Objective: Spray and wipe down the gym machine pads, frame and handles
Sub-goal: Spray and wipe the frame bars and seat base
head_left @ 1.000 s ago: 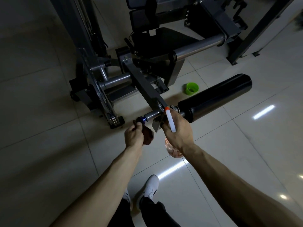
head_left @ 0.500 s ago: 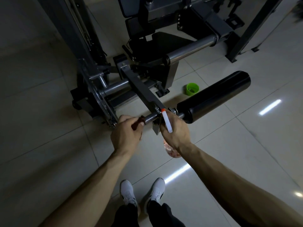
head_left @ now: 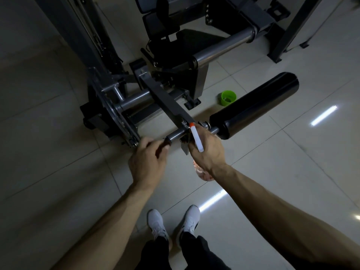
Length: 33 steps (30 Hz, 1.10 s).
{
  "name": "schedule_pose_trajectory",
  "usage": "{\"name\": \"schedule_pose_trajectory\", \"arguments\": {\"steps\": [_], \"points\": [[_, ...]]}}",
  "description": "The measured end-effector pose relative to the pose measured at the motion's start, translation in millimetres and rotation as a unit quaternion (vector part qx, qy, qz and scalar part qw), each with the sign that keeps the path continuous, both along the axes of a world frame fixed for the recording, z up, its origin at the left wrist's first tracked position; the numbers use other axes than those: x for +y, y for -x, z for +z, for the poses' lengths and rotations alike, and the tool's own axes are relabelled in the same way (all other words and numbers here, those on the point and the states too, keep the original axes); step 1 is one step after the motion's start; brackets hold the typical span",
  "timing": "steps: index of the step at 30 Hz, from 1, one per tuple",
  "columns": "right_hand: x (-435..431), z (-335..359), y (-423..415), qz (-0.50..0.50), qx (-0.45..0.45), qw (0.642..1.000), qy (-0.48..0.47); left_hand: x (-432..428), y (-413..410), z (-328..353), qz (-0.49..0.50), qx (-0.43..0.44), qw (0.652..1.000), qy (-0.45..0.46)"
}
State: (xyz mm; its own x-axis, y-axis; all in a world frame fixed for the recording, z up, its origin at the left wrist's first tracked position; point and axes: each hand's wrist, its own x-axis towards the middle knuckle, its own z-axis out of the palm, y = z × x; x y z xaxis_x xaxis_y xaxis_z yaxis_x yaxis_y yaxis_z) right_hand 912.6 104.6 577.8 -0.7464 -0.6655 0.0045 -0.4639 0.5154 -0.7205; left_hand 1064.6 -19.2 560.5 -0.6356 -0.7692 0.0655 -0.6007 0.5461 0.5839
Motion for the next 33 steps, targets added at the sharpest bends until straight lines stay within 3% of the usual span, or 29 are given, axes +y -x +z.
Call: {"name": "schedule_pose_trajectory", "arguments": {"steps": [6,10,13,16,22,24,25,26,27,29,31,33], "points": [[-1,-1,-2,-0.01,0.004,1.0,0.006,-17,32,3,-0.063,-0.04,0.996,0.048],[0,2,0,-0.007,0.013,1.0,0.012,0,12,-13,-0.135,-0.125,0.979,0.085],[1,3,3,-0.001,0.009,1.0,0.007,0,1,-13,-0.06,-0.044,0.997,0.01],[2,1,0,-0.001,0.009,1.0,0.019,-14,19,2,0.008,0.003,1.0,0.007],[0,4,-1,-0.009,0.013,1.0,0.003,-8,11,-16,-0.132,-0.084,0.985,0.07],[-1,4,1,-0.006,0.007,1.0,0.002,0,-1,-23,-0.109,-0.082,0.991,0.009],[1,4,0,-0.004,0.004,1.0,-0.003,2,-6,-30,-0.042,-0.056,0.994,-0.083],[1,4,0,-0.001,0.006,1.0,-0.004,-1,-5,-35,0.064,-0.018,0.972,-0.227],[1,3,0,0.002,0.007,1.0,-0.005,-5,-2,-36,0.171,0.04,0.9,-0.398],[2,-1,-1,0.001,0.005,1.0,-0.009,-15,6,-43,0.273,0.14,0.725,-0.616],[1,-2,0,-0.007,0.005,1.0,-0.017,-16,18,-41,0.294,0.191,0.617,-0.705],[-1,-2,0,-0.01,0.003,1.0,-0.012,-10,27,-40,0.292,0.209,0.567,-0.741]]}}
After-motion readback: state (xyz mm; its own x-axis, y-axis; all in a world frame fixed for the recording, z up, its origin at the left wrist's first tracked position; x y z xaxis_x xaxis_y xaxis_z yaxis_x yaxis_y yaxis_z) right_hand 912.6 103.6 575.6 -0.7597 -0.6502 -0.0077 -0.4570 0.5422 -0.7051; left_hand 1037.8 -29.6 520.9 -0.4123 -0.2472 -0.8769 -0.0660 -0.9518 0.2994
